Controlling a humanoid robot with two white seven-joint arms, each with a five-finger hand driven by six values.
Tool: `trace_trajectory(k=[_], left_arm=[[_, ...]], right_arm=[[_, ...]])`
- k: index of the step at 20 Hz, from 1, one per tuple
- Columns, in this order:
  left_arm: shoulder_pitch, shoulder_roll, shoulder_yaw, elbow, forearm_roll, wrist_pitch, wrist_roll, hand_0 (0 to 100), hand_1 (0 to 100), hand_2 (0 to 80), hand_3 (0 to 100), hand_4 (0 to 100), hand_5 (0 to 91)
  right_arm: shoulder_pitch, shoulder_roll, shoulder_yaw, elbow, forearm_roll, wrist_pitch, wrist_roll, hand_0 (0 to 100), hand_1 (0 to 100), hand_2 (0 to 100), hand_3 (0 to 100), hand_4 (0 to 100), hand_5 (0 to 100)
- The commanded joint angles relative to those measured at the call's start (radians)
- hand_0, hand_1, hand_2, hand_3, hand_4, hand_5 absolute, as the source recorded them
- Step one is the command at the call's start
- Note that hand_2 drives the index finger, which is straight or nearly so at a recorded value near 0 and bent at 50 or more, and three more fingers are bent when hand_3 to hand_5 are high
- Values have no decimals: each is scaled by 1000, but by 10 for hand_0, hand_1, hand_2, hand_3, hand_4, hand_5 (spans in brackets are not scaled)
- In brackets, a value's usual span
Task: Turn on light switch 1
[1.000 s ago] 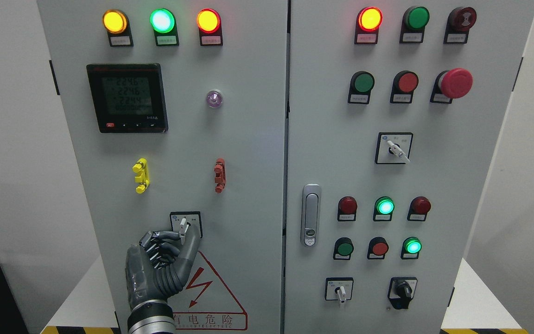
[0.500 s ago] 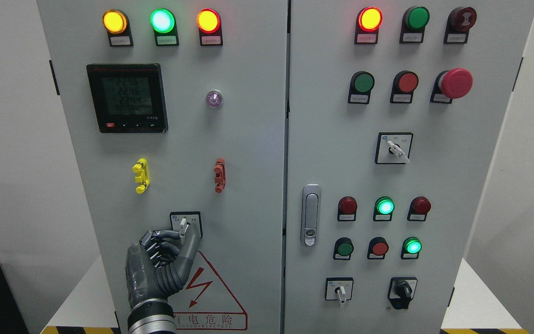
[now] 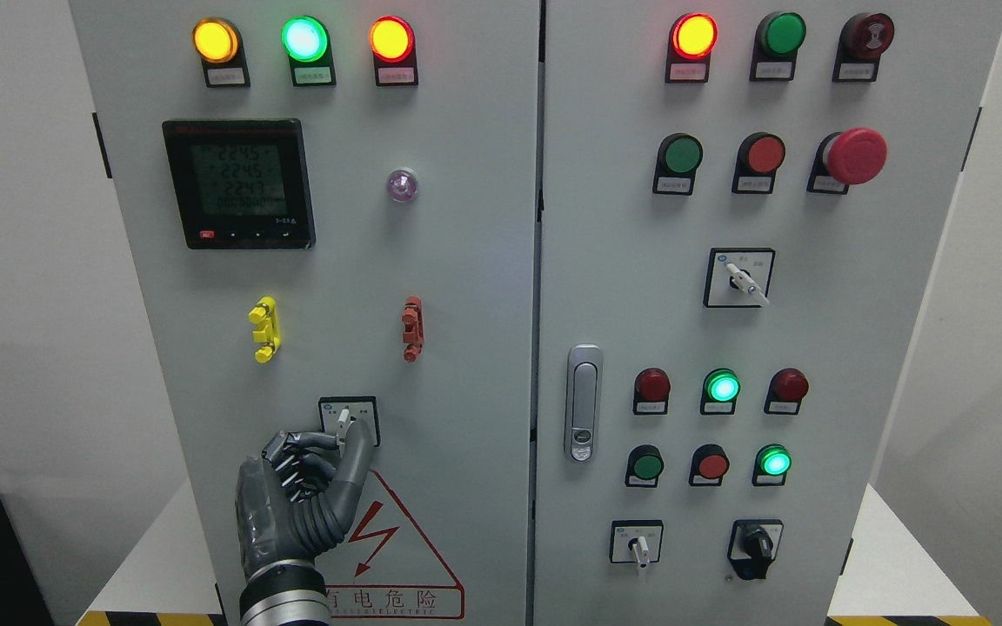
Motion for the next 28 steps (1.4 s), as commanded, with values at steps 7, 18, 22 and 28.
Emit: trace_trajectory(k=[7,18,22,28], left_arm=[[1,0,-4,1,1,1,-2,233,635,606,897,898,786],[1,0,-13,1,-1,1,-2,271,606,605,902,904,797],[1,0,-13,1,-1,1,-2,297,592,600,901,904,797],[2,0,-13,1,-1,1,-2,333,580,598,899,904,798]], right_arm=[[0,0,0,0,0,0,0,0,0,0,0,0,0],[0,0,0,0,0,0,0,0,0,0,0,0,0],[0,0,-1,0,0,0,0,0,0,0,0,0,0],[0,0,0,0,0,0,0,0,0,0,0,0,0]])
